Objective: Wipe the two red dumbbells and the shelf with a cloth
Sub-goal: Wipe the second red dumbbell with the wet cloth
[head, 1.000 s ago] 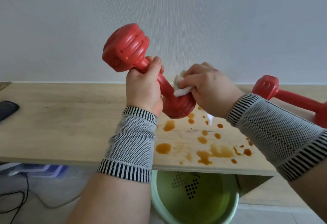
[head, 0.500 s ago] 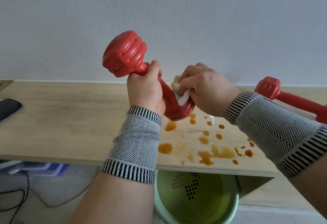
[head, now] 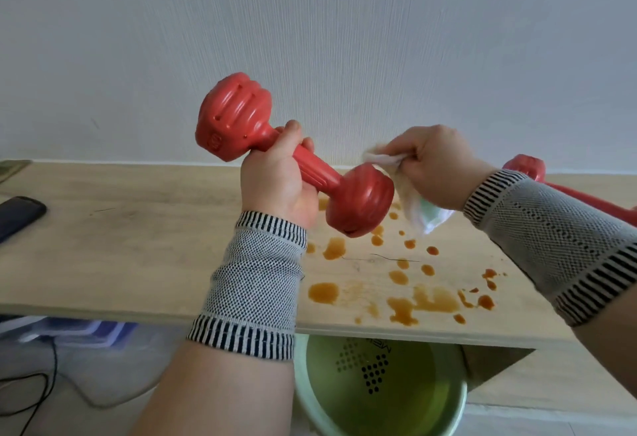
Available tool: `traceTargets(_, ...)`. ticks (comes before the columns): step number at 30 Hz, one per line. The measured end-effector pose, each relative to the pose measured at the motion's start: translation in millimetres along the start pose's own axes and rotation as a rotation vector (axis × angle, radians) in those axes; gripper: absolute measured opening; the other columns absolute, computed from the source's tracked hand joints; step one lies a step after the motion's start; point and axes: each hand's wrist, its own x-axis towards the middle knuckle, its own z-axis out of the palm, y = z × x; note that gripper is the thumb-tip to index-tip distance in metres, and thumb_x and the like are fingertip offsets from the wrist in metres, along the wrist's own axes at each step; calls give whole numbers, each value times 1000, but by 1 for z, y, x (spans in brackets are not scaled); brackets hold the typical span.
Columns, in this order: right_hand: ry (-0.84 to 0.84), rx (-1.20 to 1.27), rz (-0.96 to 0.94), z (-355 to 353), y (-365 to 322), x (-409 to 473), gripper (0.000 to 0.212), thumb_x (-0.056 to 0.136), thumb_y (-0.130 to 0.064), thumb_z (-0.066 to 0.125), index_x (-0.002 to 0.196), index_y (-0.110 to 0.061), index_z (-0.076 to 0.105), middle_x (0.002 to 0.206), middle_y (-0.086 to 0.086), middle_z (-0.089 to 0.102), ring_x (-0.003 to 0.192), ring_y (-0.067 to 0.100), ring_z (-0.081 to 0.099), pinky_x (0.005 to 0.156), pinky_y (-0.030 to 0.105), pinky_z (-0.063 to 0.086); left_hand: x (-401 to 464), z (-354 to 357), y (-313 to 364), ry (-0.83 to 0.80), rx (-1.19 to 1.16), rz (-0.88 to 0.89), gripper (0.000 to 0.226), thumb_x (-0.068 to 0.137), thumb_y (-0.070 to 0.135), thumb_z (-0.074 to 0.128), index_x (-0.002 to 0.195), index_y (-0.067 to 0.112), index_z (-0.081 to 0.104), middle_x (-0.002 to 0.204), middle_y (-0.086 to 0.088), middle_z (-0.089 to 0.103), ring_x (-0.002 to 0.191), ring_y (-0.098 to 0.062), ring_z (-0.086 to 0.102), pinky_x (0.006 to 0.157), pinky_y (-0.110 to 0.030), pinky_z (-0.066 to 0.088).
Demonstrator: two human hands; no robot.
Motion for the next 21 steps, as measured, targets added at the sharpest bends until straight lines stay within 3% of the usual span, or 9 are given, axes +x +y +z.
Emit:
traceTargets(3,174,345,274,-4,10,-11,22,86,-7,55,82,-23,69,81,0,68,82,18,65,71,31,55,7,-4,5,-6,-120,-62,9,88,4,67,87,10,60,81,-1,58,68,-13,59,77,-28,55)
traceTargets(6,203,640,442,-2,7,-18,15,85,-5,56,89,-15,67,90,17,68,88,32,66,76,49,57,10,-5,4,-21,-196,-118,10,89,7,66,86,12,58,79,0,57,67,-12,58,97,-36,48)
traceTargets(9,175,907,528,3,-1,-23,14,89,-6,54,99,-3,63,96,23,65,90,35,65,81,53,55,8,-6,1,-67,-230,-160,13,92,12,62,82,14,55,72,2,55,61,-10,57,95,-37,46)
traceTargets(12,109,1143,553,13,-9,-32,18,93,-12,53,103,-4,65,102,22,67,94,35,66,84,54,53,4,-7,-1,-108,-270,-174,12,93,12,58,83,16,54,71,4,55,61,-10,57,92,-37,45)
traceTargets(14,94,1269,551,17,-11,-39,22,94,-16,54,105,-2,66,106,23,67,96,32,66,90,53,50,1,-6,-2,-132,-313,-180,8,92,9,54,87,14,54,78,2,58,71,-14,60,94,-35,44)
traceTargets(17,134,1370,539,19,-11,-47,23,93,-17,55,104,0,67,106,24,67,99,31,67,92,49,50,-1,-6,-7,-158,-287,-180,13,93,4,49,100,12,56,106,-6,61,99,-21,61,105,-41,41)
traceTargets(19,149,1392,537,18,-9,-50,24,93,-16,55,104,2,67,108,27,66,103,34,65,94,50,49,-2,-5,-12,-188,-208,-185,16,95,11,53,108,20,57,121,-6,59,115,-23,57,107,-47,38)
traceTargets(21,163,1373,529,18,-7,-51,24,93,-17,55,103,1,67,109,28,64,105,37,63,95,53,48,-3,-2,-16,-252,-172,-193,20,94,19,57,112,29,56,123,-6,60,119,-26,56,105,-54,39)
